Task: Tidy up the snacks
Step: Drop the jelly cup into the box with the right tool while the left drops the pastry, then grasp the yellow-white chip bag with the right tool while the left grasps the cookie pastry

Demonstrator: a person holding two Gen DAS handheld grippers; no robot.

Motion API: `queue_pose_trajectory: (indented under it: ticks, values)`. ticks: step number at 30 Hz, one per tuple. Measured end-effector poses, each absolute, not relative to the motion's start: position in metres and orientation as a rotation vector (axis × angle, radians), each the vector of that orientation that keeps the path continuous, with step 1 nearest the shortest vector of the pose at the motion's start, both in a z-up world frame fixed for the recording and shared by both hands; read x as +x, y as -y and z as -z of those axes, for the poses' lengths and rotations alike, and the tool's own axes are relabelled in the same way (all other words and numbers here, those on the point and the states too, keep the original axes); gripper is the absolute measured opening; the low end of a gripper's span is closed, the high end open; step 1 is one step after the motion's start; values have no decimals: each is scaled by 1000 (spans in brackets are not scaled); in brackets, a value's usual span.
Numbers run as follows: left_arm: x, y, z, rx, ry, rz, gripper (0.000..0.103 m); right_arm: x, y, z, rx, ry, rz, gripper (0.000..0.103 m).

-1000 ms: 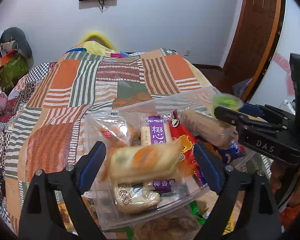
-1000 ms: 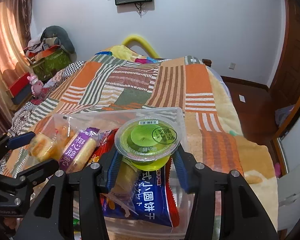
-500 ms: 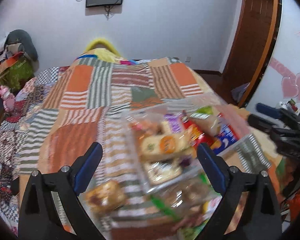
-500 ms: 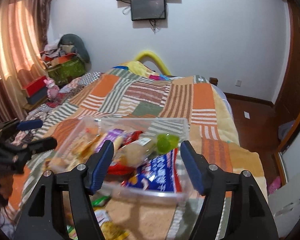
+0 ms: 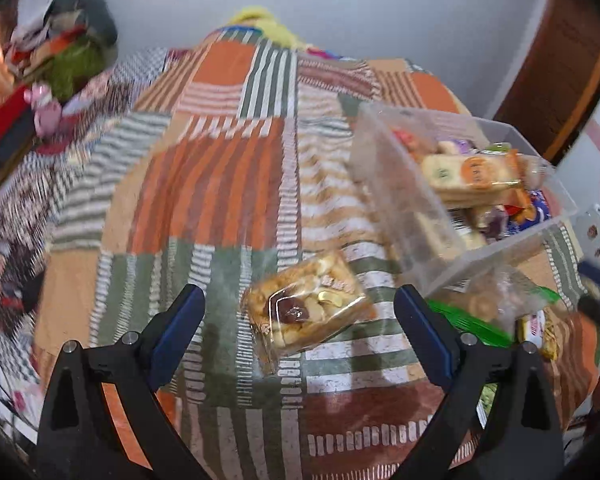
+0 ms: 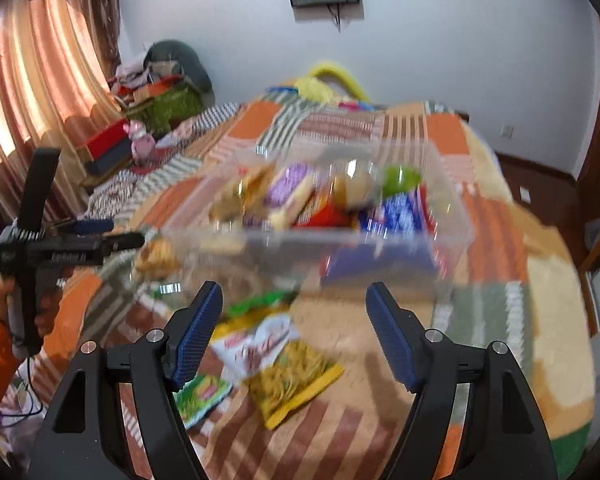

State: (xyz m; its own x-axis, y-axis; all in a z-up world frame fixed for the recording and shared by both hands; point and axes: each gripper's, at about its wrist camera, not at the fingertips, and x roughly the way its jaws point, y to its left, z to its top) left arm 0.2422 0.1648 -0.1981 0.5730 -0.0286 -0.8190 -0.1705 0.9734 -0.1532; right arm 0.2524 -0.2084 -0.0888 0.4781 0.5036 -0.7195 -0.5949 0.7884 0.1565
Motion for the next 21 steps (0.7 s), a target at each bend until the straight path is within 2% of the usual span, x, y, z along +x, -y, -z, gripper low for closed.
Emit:
queue_pose_trajectory:
  ticks: [10, 13, 17, 20, 21]
  values:
    - [264, -158, 226, -246, -989, -100, 97, 252, 191, 128, -120, -982, -685, 73]
    - [266, -157, 238, -217, -1011, -138, 97, 250, 183, 131, -152, -979, -689, 80]
    - [264, -160, 248, -225, -1030, -151, 96, 252, 173, 137, -210, -988, -674, 83]
    - [263, -165, 251, -252, -1029, -143, 84, 253, 172, 142, -231, -987, -665, 79]
    - [262, -166, 250, -248, -1028, -146, 81, 253, 173, 142, -230, -985, -661, 73]
